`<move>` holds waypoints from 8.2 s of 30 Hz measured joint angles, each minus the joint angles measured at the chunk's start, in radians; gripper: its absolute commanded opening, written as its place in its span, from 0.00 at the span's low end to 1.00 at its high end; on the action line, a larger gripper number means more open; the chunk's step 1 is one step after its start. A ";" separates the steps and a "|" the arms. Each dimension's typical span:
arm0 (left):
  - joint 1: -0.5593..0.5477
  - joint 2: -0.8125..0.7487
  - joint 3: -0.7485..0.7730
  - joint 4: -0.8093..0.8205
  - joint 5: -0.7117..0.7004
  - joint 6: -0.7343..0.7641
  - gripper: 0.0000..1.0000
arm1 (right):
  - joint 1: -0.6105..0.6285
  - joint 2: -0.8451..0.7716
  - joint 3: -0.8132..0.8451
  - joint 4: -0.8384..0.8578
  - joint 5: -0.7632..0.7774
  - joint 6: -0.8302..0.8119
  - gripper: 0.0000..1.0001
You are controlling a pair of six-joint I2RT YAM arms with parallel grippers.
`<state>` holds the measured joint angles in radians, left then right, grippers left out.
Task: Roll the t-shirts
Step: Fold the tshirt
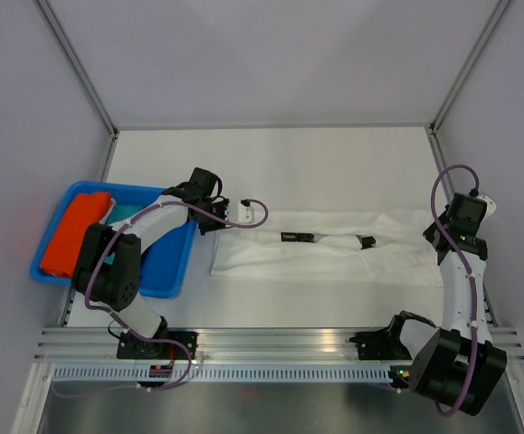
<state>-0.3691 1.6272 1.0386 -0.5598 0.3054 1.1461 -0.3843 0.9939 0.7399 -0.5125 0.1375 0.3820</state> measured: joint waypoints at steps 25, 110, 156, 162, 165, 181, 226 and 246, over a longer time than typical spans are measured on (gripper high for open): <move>-0.014 0.195 0.340 -0.210 0.058 -0.215 0.36 | 0.252 0.156 0.098 0.076 -0.128 -0.010 0.59; -0.023 0.351 0.297 0.124 -0.267 -0.539 0.35 | 0.003 0.777 0.336 0.156 0.061 0.033 0.32; -0.072 0.176 0.225 0.056 -0.212 -0.602 0.30 | 0.014 0.275 0.134 -0.001 0.087 0.058 0.01; -0.110 0.161 0.135 0.045 -0.208 -0.600 0.27 | 0.014 0.300 0.013 0.006 0.008 0.114 0.00; -0.087 0.196 0.109 0.049 -0.225 -0.600 0.27 | 0.011 0.365 -0.039 0.042 -0.006 0.137 0.00; -0.077 0.189 0.085 0.109 -0.251 -0.597 0.26 | -0.039 0.477 0.018 0.134 -0.068 0.104 0.16; -0.075 0.193 0.088 0.108 -0.247 -0.597 0.26 | -0.030 0.644 0.172 0.227 -0.039 0.014 0.00; -0.075 0.193 0.088 0.108 -0.248 -0.597 0.26 | -0.030 0.666 0.262 0.258 -0.102 -0.024 0.41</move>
<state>-0.4442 1.8198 1.1267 -0.4515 0.0578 0.5491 -0.4141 1.6600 1.0019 -0.2546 0.0357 0.3580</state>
